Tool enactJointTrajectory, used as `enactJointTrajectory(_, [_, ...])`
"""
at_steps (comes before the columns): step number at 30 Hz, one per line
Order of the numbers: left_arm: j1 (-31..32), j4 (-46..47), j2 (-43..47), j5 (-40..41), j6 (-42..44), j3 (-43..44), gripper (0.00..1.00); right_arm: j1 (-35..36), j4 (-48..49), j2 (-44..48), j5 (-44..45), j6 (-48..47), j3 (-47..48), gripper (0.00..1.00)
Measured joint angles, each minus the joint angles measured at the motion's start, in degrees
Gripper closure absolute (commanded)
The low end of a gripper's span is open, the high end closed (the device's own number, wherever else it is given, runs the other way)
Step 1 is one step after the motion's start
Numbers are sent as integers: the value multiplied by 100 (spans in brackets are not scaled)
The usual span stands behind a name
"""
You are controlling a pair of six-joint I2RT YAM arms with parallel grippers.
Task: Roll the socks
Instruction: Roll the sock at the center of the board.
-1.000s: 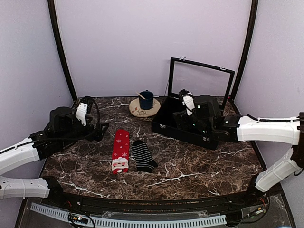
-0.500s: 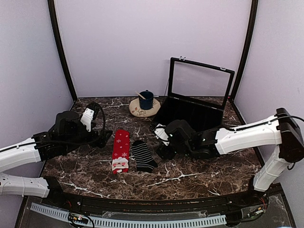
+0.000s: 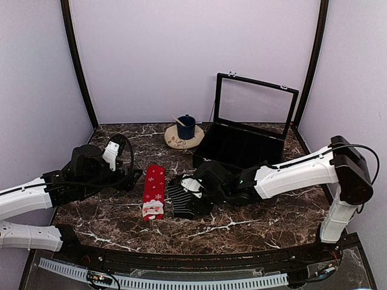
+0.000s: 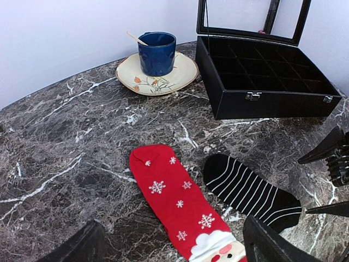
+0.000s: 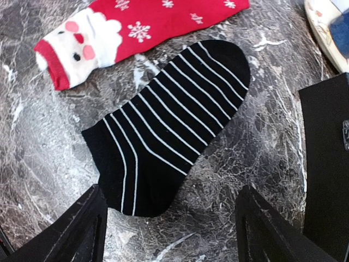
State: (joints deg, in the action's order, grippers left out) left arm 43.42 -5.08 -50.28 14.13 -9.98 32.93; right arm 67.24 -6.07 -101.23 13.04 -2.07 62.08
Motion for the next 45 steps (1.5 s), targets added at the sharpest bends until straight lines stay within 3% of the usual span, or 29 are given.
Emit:
enactJointTrajectory(14, [26,33,-352,-37,-11,0,10,15,-564,-245,-844,-284,197,33])
enactJointTrajectory(30, [24,203,-424,-111,-11,-4,12,17,-986,-664,-1075,-673,715,40])
enactJointTrajectory(35, [24,243,-424,-109,-13,-15,12,17,-1095,-798,-1091,-776,748,50])
enactJointTrajectory(45, [26,295,-485,-111,-11,-15,13,22,-1143,-844,-1093,-798,741,80])
